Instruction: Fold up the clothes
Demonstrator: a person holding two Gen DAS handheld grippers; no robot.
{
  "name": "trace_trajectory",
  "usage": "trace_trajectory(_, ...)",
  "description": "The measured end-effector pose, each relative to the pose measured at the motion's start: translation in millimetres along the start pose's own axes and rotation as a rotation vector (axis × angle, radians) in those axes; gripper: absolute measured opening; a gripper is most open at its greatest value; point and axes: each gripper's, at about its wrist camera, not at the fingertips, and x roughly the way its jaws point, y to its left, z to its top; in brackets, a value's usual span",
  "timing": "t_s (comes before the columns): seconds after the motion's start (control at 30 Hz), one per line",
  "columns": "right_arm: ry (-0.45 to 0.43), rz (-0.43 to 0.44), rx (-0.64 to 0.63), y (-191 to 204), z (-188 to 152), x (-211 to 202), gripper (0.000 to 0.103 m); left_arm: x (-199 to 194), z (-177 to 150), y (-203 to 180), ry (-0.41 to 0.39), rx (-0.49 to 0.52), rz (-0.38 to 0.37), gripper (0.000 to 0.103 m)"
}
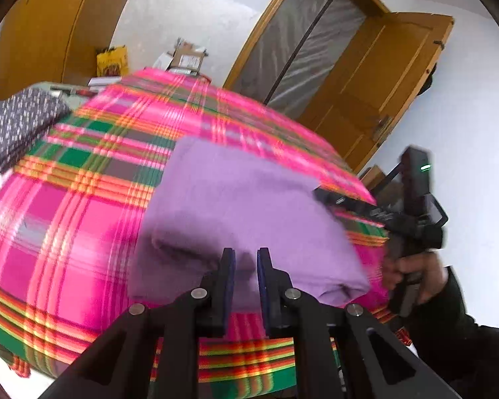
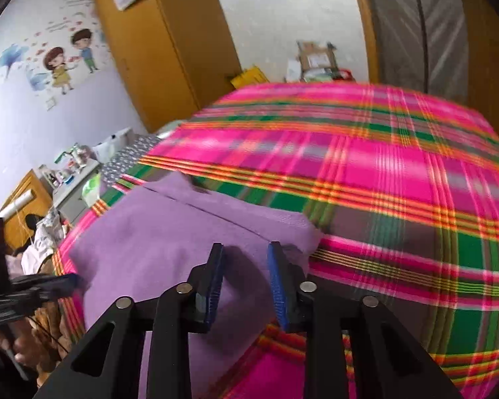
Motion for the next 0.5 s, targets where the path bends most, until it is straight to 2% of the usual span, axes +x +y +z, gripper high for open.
trace_trajectory(0.1, -0.020, -0.006, 0.006, 2.0, 0.0, -3.1, 0.024, -9.8, 11.4, -3.1, -0.053, 0.021, -0.003, 0.013)
trace_trajectory(0.17, -0.041, 0.001, 0.015, 4.3, -0.3, -8.6, 0.024, -2.2, 20.0, 2.1, -0.064, 0.017, 0.015, 0.013)
trace_trajectory(0.3, -0.059, 0.023, 0.015, 10.5, -5.3, -19.8, 0.024, 25.6, 18.8, 33.2, -0.007, -0.055, 0.094, 0.013)
trace_trajectory(0.37, -0.050, 0.032, 0.003, 13.9, -9.8, -21.5, 0.024, 33.8, 9.7, 46.3, 0.027, -0.095, 0.082, 0.013)
trace_trajectory(0.43, -0.028, 0.027, 0.000, 14.2, -14.1, -16.9, 0.024, 29.2, 4.0, 47.9, 0.014, -0.099, 0.062, 0.013)
trace_trajectory(0.5, -0.014, 0.027, 0.010, 13.7, -17.4, -13.6, 0.024, 25.9, 8.6, 44.4, 0.021, -0.090, 0.075, 0.012)
